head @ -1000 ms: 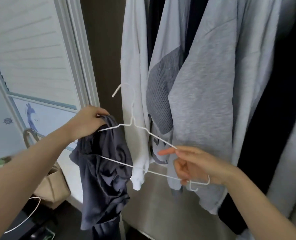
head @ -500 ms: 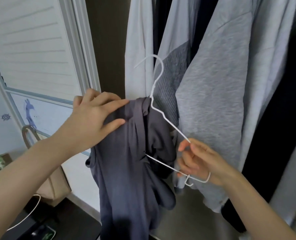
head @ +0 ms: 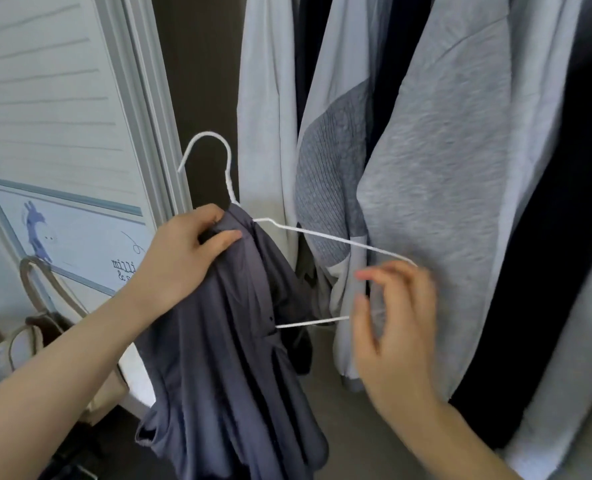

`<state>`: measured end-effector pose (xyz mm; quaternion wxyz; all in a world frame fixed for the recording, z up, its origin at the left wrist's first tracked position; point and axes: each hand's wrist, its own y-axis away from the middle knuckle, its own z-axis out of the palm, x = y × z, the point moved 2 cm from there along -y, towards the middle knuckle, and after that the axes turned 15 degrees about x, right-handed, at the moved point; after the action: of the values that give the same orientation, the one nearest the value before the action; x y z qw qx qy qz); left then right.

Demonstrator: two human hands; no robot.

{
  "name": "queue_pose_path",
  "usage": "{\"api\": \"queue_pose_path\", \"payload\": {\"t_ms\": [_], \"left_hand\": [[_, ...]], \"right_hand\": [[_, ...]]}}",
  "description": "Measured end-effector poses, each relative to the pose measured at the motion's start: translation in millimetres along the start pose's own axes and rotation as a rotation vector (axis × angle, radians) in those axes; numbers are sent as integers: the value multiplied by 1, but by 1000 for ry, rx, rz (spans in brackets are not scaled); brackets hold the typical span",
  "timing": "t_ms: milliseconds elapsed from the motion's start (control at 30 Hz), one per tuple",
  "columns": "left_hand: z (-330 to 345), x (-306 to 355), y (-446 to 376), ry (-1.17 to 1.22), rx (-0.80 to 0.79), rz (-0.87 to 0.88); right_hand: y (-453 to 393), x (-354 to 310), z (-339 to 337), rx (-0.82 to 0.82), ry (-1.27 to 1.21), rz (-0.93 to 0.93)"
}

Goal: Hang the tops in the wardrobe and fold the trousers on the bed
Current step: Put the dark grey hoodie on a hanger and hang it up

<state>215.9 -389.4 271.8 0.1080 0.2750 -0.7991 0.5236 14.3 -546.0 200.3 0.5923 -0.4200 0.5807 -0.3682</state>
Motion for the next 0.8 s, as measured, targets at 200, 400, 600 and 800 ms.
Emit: {"api": "queue_pose_path", "payload": {"t_ms": [200, 400, 600, 800], "left_hand": [[0, 7, -4, 311, -49, -189], [-3, -1, -1, 377, -130, -158], [-22, -25, 6, 327, -90, -163], [-55, -62, 17, 226, -42, -158]], "right_hand": [[61, -9, 37, -615, -172, 402], [62, -12, 65, -904, -489, 585], [78, -7, 54, -1182, -502, 430], [63, 53, 30, -1108, -99, 152]]}}
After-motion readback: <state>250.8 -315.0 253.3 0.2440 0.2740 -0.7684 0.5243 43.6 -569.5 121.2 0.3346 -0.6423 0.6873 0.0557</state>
